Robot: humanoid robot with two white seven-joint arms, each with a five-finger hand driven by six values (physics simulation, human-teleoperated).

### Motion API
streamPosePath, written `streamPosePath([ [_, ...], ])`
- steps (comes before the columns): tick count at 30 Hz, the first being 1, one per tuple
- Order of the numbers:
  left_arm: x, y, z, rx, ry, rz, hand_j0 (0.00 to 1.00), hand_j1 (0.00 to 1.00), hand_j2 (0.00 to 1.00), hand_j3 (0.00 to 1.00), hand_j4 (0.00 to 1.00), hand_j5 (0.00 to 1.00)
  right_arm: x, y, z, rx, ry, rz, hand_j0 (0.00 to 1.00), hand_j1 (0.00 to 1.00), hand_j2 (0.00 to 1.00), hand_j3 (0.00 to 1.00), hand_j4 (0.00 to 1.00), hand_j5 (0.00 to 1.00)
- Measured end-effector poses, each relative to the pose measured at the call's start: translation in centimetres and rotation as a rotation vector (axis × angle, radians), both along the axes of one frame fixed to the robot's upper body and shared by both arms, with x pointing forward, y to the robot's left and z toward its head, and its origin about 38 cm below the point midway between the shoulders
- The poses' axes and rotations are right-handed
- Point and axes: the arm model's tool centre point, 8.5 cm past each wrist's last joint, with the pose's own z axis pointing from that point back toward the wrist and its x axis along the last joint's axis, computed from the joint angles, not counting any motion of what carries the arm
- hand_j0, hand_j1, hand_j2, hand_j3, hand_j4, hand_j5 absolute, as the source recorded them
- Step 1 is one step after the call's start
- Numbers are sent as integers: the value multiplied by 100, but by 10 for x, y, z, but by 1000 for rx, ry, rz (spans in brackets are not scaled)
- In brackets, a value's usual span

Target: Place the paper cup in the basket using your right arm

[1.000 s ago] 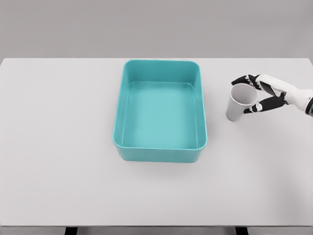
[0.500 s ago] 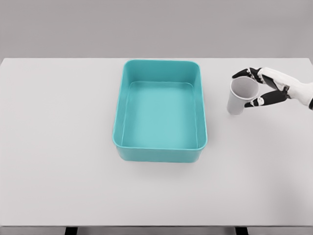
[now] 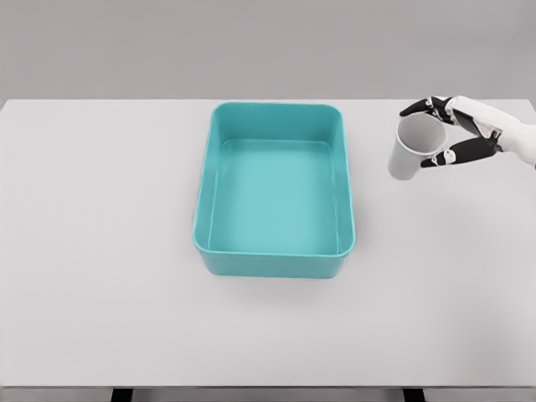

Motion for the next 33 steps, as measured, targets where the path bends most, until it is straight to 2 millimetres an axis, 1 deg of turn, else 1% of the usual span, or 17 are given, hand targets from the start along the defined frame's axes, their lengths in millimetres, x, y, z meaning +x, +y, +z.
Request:
streamPosePath([
  [4, 1, 0, 0, 0, -2, 0, 100, 100, 100, 100, 100, 100, 2, 2, 3, 4, -7, 3, 71, 71, 71, 71, 71, 71],
  [8, 1, 0, 0, 0, -2, 0, 100, 100, 100, 100, 100, 100, 2, 3, 4, 9, -10, 4, 71, 71, 71, 71, 71, 71],
  [9, 1, 0, 0, 0, -2, 0, 100, 100, 100, 100, 100, 100, 4, 4, 8, 11, -21, 5, 71, 71, 71, 71, 71, 71],
  [11, 1, 0, 0, 0, -2, 0, 100, 100, 100, 100, 100, 100, 5, 5, 11, 13, -27, 6, 71, 71, 71, 71, 71, 71],
  [14, 1, 0, 0, 0, -2, 0, 100, 100, 100, 100, 100, 100, 9, 10, 17, 24, -42, 12, 71, 71, 71, 71, 71, 71],
  [21, 1, 0, 0, 0, -2, 0, 100, 100, 100, 100, 100, 100, 13, 25, 14, 56, -38, 29, 71, 71, 71, 71, 71, 71],
  [27, 1, 0, 0, 0, -2, 0, 100, 100, 100, 100, 100, 100, 20, 37, 24, 78, -61, 44, 71, 71, 71, 71, 71, 71],
  [33, 1, 0, 0, 0, -2, 0, 100, 100, 100, 100, 100, 100, 23, 47, 23, 94, -55, 55, 71, 71, 71, 71, 71, 71],
])
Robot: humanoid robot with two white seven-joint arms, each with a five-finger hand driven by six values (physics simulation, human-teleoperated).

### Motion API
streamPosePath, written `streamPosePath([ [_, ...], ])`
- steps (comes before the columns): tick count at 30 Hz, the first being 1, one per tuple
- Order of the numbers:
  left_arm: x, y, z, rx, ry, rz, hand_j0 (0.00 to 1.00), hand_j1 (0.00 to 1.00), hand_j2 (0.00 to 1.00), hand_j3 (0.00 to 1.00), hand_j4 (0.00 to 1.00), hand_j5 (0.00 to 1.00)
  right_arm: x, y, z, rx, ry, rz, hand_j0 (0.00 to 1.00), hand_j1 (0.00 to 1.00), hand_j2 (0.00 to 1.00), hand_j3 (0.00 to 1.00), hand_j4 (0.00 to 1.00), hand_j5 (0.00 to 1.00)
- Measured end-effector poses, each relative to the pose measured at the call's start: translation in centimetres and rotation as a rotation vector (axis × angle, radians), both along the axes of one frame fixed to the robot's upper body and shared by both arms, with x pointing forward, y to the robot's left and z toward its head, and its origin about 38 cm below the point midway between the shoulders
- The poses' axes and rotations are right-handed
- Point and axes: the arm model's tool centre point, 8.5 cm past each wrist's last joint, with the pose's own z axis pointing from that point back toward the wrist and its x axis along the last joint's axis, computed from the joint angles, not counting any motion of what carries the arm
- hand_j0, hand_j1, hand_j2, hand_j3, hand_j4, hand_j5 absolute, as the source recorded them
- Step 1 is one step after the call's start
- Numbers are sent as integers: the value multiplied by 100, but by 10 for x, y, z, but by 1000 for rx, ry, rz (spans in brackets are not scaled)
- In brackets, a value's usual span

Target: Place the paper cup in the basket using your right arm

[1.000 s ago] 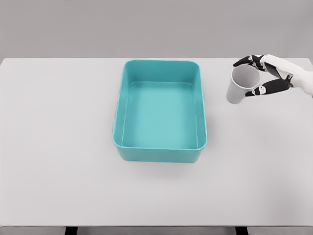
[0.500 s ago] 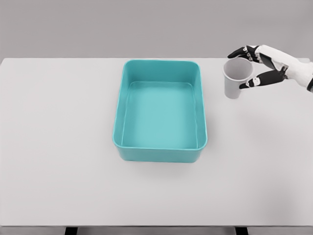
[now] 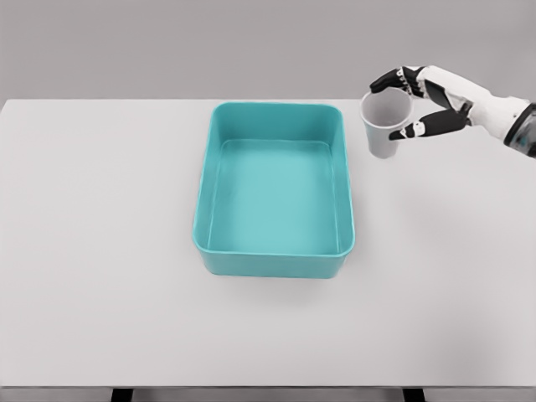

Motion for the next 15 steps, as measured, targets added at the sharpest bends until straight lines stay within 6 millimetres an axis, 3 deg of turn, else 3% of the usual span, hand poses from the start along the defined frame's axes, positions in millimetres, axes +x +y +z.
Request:
streamPosePath([
  [15, 0, 0, 0, 0, 0, 0, 100, 100, 100, 100, 100, 100, 11, 30, 9, 47, -19, 36, 71, 71, 71, 71, 71, 71],
])
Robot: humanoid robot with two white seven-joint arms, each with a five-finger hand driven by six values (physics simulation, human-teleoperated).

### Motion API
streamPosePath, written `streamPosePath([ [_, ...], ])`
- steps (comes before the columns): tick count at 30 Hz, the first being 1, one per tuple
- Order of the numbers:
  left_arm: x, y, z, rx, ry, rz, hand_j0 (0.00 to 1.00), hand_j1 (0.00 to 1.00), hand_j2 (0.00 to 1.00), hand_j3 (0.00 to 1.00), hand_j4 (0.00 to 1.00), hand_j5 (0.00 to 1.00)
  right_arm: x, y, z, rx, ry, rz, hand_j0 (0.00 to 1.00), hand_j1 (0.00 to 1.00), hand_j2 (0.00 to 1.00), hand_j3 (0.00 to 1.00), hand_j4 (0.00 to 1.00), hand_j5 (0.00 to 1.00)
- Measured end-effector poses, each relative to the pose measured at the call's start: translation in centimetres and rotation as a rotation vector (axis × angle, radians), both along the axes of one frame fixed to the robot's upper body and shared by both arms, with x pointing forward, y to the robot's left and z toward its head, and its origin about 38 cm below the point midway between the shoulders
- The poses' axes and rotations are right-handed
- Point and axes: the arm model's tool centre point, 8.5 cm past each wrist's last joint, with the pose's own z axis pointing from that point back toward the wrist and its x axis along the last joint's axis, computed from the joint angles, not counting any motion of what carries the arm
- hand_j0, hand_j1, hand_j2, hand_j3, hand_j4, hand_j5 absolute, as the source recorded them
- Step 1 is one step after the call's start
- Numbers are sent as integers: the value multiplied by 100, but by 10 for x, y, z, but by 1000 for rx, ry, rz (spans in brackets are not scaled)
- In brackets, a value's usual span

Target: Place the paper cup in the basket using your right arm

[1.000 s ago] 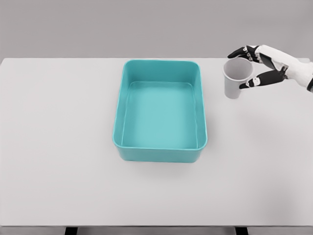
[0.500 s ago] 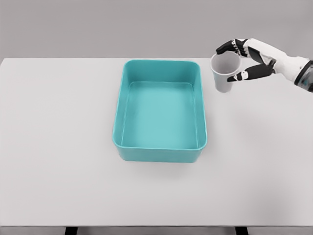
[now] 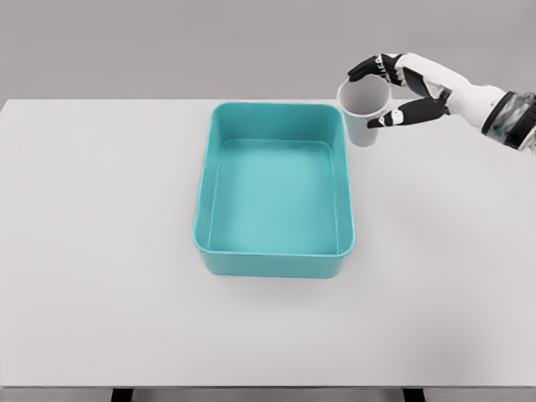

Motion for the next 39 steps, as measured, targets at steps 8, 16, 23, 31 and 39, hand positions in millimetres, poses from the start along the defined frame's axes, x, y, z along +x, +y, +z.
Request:
streamPosePath([
  [8, 0, 0, 0, 0, 0, 0, 100, 100, 100, 100, 100, 100, 3, 18, -4, 26, 7, 24, 71, 71, 71, 71, 71, 71],
  [16, 0, 0, 0, 0, 0, 0, 100, 100, 100, 100, 100, 100, 6, 38, -11, 42, 13, 46, 71, 71, 71, 71, 71, 71],
  [23, 0, 0, 0, 0, 0, 0, 100, 100, 100, 100, 100, 100, 7, 53, -15, 54, 15, 63, 71, 71, 71, 71, 71, 71],
  [31, 0, 0, 0, 0, 0, 0, 100, 100, 100, 100, 100, 100, 10, 76, -28, 58, 27, 81, 71, 71, 71, 71, 71, 71],
  [39, 0, 0, 0, 0, 0, 0, 100, 100, 100, 100, 100, 100, 11, 95, -39, 60, 40, 96, 71, 71, 71, 71, 71, 71],
])
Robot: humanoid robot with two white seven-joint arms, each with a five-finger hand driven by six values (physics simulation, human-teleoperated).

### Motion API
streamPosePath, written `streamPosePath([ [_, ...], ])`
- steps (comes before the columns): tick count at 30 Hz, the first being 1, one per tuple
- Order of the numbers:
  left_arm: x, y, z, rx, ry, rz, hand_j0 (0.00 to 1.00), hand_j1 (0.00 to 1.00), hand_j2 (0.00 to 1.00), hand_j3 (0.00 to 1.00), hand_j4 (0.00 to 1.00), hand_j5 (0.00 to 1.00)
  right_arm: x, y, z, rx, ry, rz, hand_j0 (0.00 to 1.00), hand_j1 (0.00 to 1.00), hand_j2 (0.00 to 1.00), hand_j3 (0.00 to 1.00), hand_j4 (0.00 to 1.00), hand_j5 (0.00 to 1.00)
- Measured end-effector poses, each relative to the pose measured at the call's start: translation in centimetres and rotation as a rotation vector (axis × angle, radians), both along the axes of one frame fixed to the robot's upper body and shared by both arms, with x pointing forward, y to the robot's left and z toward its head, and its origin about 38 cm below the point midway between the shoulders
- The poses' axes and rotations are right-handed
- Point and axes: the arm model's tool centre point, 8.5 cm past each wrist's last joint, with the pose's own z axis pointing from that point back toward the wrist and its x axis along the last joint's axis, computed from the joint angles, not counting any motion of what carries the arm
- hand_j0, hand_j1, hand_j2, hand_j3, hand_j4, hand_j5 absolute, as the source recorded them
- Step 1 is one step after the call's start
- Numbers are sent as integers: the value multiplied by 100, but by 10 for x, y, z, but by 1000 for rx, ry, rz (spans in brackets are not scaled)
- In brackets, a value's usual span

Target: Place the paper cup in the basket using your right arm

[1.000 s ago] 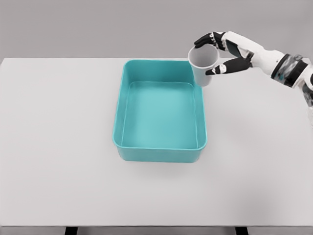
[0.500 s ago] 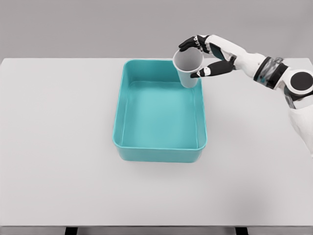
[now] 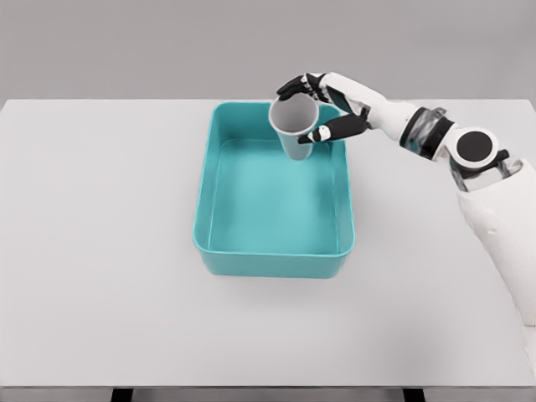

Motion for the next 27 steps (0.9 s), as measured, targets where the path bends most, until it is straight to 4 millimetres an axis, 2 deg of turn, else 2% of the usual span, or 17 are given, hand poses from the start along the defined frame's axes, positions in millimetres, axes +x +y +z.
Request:
streamPosePath([
  [10, 0, 0, 0, 0, 0, 0, 100, 100, 100, 100, 100, 100, 0, 19, -19, -6, 19, 15, 72, 72, 72, 72, 72, 72],
  [17, 0, 0, 0, 0, 0, 0, 100, 100, 100, 100, 100, 100, -2, 30, -42, -12, 46, 27, 72, 72, 72, 72, 72, 72],
  [27, 0, 0, 0, 0, 0, 0, 100, 100, 100, 100, 100, 100, -2, 39, -56, -14, 61, 35, 72, 72, 72, 72, 72, 72],
])
